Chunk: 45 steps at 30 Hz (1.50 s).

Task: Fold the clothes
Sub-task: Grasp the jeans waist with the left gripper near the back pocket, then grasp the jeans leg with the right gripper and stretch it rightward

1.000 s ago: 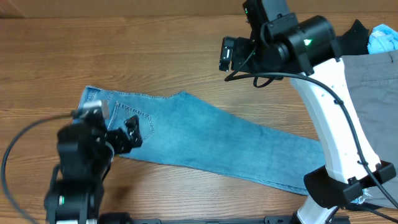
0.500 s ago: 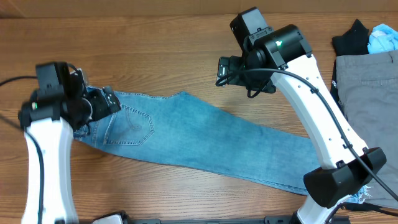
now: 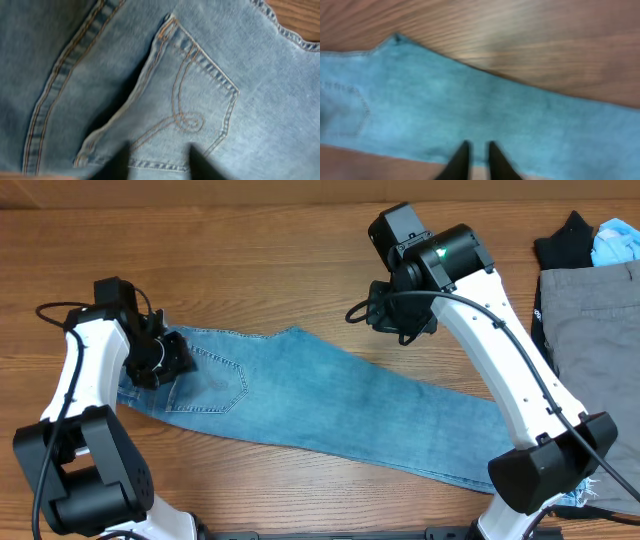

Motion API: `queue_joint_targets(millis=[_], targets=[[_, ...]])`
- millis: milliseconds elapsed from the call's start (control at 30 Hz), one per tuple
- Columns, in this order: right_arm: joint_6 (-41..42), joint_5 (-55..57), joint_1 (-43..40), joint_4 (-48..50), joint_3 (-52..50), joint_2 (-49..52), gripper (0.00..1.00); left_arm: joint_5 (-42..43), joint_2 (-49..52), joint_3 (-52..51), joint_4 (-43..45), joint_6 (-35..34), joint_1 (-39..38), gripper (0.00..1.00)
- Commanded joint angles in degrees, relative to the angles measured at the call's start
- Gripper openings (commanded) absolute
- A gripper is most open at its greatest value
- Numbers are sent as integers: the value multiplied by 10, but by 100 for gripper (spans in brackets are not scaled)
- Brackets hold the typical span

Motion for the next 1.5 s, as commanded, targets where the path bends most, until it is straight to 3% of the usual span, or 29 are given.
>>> queue_joint_targets(millis=[0,433,833,933,1000,1067,1367,1467], targets=[[7,23,-17,3,-40,-4,7,6,14,8,12,22,-1,4],[32,-3,-97,50,-235,-4,4,-3,111,7,30,2,-1,4],[32,-50,-103,185,-404,-4,4,-164,145,7,41,-112,18,4],[32,-50,-103,203,-429,-4,8,-203,145,7,44,-141,50,4],[27,-50,-103,207,-430,-4,19,-211,145,7,43,-142,73,4],[12,-52,-102,212,-430,-4,23,-217,145,7,40,-151,98,4],[12,-52,-102,227,-437,-4,24,-229,145,8,21,-204,216,4],[13,-52,-103,232,-454,-4,19,-218,145,8,19,-206,229,4]])
